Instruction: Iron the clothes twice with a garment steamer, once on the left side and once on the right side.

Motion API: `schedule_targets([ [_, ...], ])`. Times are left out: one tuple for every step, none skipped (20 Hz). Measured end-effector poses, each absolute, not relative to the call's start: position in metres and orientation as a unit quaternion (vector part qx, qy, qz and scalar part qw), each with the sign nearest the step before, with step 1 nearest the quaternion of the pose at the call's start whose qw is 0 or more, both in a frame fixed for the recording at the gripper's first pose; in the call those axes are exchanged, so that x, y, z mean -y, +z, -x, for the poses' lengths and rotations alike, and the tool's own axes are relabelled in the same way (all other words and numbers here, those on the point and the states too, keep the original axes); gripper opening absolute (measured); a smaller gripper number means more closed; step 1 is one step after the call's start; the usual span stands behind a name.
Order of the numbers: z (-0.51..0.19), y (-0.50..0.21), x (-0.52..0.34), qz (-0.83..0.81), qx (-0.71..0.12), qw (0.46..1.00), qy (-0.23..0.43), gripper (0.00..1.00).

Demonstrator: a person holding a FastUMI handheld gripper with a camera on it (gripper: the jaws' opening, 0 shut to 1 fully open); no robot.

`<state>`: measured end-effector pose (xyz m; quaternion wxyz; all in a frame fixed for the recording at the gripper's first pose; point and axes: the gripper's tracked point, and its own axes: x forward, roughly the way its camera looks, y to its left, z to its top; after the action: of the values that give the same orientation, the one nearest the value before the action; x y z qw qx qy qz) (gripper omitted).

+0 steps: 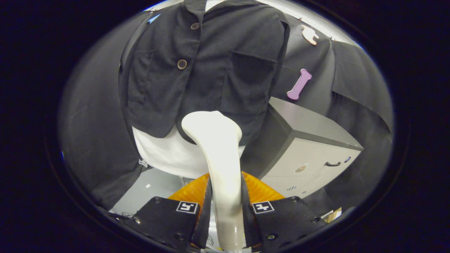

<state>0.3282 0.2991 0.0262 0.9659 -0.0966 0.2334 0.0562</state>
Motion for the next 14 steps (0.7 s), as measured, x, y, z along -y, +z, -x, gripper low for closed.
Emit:
schedule_targets([
  [-0.325,0.037,-0.299,0.093,-0.228,0.967,0.057,0.43],
  [-0.322,0.048,-0.299,0.091,-0.223,0.969,0.057,0.43],
  [-0.320,0.062,-0.301,0.088,-0.215,0.971,0.057,0.42],
  [-0.317,0.074,-0.302,0.084,-0.208,0.973,0.057,0.43],
  [-0.314,0.091,-0.305,0.079,-0.199,0.975,0.059,0.43],
  [-0.312,0.105,-0.309,0.074,-0.190,0.977,0.063,0.43],
  [-0.310,0.119,-0.313,0.069,-0.182,0.979,0.067,0.43],
  [-0.305,0.133,-0.316,0.065,-0.174,0.980,0.071,0.43],
  [-0.304,0.148,-0.322,0.060,-0.166,0.981,0.076,0.43],
  [-0.300,0.166,-0.328,0.055,-0.154,0.983,0.079,0.43],
  [-0.299,0.185,-0.336,0.053,-0.140,0.985,0.083,0.43],
  [-0.298,0.199,-0.342,0.051,-0.129,0.987,0.085,0.43],
  [-0.298,0.215,-0.349,0.049,-0.120,0.988,0.088,0.43],
  [-0.299,0.230,-0.359,0.045,-0.110,0.989,0.093,0.43],
])
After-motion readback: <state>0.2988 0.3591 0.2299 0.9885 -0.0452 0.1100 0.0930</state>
